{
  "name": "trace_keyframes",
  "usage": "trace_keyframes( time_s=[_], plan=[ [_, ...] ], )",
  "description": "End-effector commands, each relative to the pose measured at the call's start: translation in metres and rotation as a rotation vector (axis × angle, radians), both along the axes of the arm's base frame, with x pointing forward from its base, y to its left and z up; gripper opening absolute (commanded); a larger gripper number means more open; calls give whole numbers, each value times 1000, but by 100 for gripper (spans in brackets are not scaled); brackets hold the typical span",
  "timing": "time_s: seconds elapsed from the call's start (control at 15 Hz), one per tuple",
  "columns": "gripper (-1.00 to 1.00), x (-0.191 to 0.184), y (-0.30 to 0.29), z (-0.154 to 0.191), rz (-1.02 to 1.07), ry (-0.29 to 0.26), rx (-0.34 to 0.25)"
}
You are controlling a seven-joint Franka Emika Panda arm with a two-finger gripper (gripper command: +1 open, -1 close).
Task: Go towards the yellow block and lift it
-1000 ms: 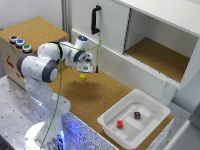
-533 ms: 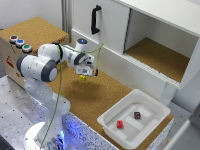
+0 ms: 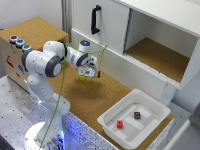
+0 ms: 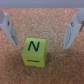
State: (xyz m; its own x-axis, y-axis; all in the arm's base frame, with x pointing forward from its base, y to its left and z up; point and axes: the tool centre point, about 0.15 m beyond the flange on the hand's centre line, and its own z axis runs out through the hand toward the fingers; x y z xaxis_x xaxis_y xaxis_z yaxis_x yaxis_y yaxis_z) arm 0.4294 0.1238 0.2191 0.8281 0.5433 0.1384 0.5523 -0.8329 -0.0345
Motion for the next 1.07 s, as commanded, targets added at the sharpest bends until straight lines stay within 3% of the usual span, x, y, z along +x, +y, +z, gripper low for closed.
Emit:
trace_keyframes(
  time_s=[0.0,0.53,0.8,1.0],
  plan=[
    [-100,10,10,-12,-24,136,-76],
    [-100,-14,7,-12,-61,183,-86],
    [-100,-9,11,-2,-60,156,-77],
    [-100,0,14,16,-45,90,-43]
  ],
)
